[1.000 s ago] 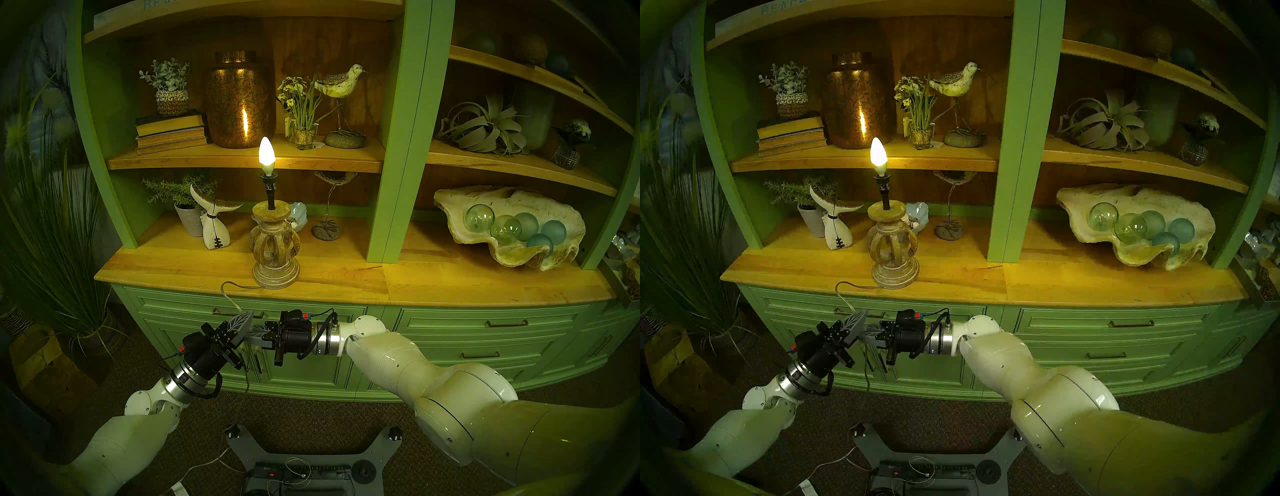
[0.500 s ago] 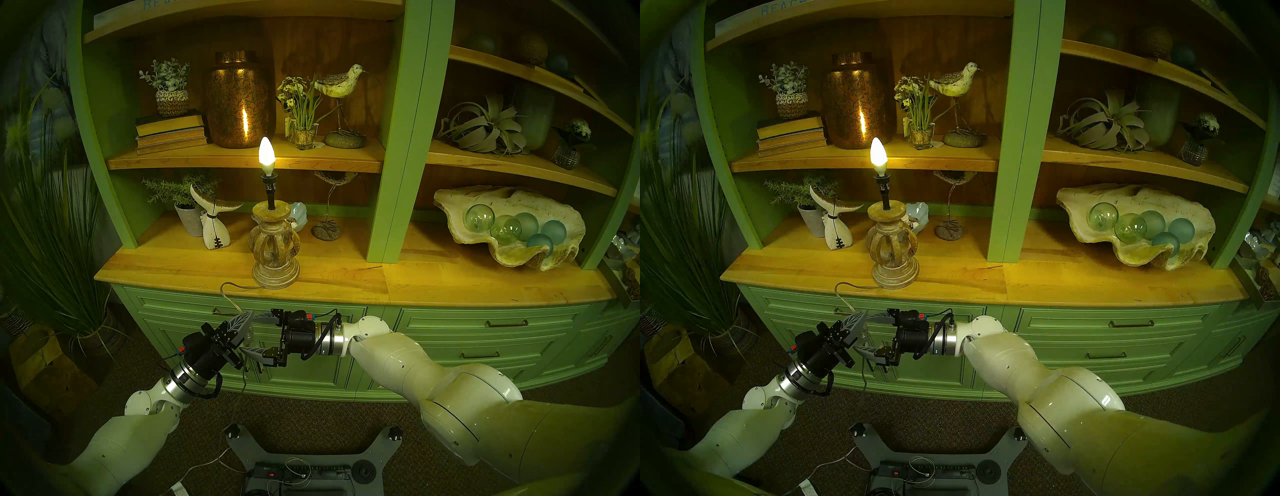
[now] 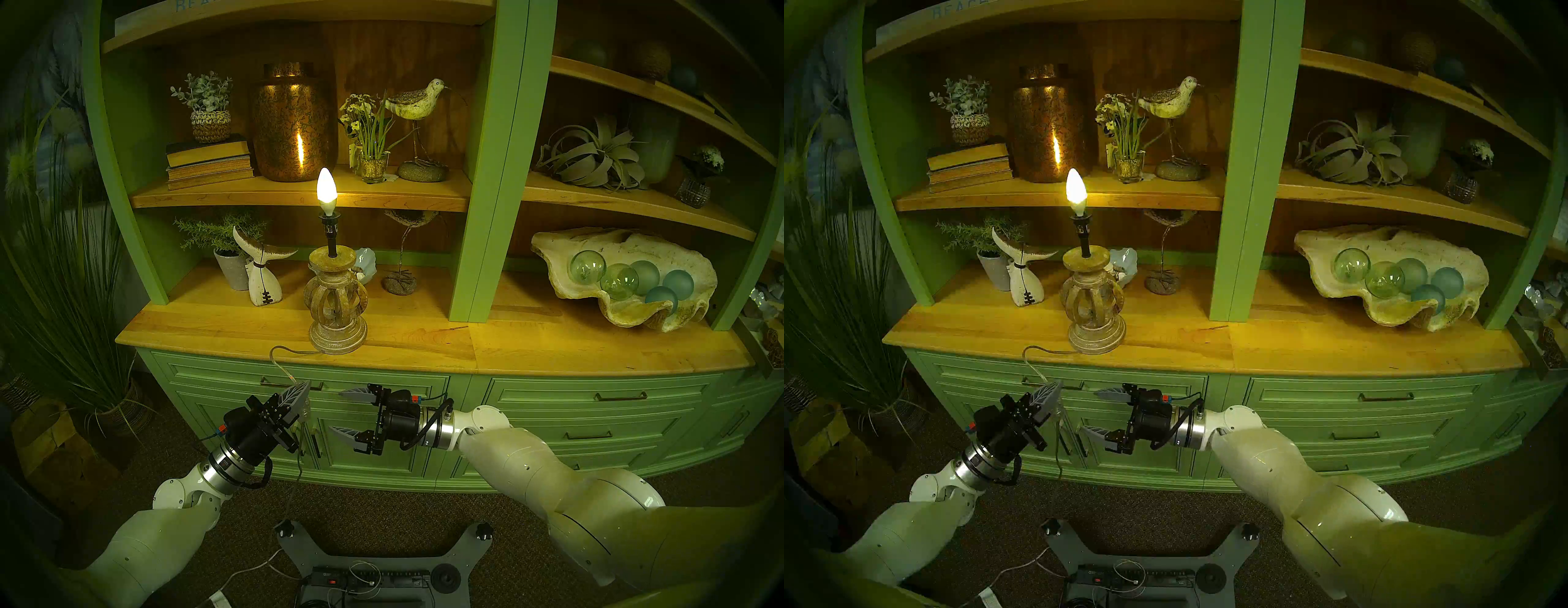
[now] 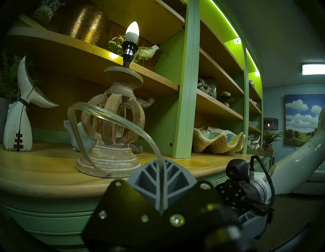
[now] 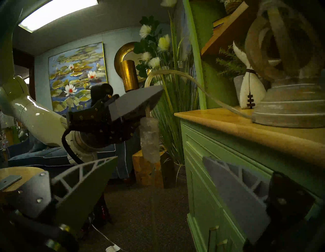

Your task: Grab cable and switch light on

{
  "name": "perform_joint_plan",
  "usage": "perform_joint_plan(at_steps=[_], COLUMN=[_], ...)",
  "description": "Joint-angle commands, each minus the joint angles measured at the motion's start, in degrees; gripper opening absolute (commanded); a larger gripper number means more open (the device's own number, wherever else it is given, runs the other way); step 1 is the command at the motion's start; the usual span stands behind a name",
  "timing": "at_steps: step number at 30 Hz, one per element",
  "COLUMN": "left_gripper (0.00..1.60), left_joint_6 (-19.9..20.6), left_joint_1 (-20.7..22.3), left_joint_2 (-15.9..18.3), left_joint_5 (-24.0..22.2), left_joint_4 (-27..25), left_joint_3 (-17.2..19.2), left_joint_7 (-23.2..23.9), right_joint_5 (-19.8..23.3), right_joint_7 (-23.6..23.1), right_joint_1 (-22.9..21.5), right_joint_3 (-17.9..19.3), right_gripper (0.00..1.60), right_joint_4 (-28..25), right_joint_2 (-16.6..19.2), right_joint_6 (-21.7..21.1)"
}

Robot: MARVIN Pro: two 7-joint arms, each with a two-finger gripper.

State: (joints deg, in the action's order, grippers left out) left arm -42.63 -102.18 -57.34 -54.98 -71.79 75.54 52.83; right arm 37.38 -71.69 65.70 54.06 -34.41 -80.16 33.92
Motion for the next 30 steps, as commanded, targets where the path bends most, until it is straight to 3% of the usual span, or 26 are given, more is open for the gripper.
perform_joint_plan(at_steps=[1,15,24,30], left_gripper=[0.0,0.0,0.0,0.0], left_joint_6=[-0.3,-0.2,-0.2,-0.3], left_joint_1=[1.1,1.1,1.1,1.2], left_joint_2=[-0.1,-0.1,-0.1,-0.1], left_joint_5=[-0.4,-0.2,-0.2,-0.2], left_joint_4=[-1.2,-0.7,-0.5,-0.4], left_joint_3=[0.6,0.4,0.4,0.4], left_joint_7=[-0.1,0.0,0.1,0.2], right_joint_5=[3.4,6.0,7.4,8.0], right_joint_7=[-5.0,4.4,14.2,19.0], right_joint_1=[6.5,17.2,25.2,29.4], right_joint_3=[0.7,-2.1,-3.3,-3.3], right_gripper=[1.6,1.6,1.6,1.6], right_joint_4=[-6.2,-9.4,-13.3,-16.4], right_joint_2=[4.7,8.9,11.4,12.7], right_joint_6=[3.9,11.3,20.4,21.1])
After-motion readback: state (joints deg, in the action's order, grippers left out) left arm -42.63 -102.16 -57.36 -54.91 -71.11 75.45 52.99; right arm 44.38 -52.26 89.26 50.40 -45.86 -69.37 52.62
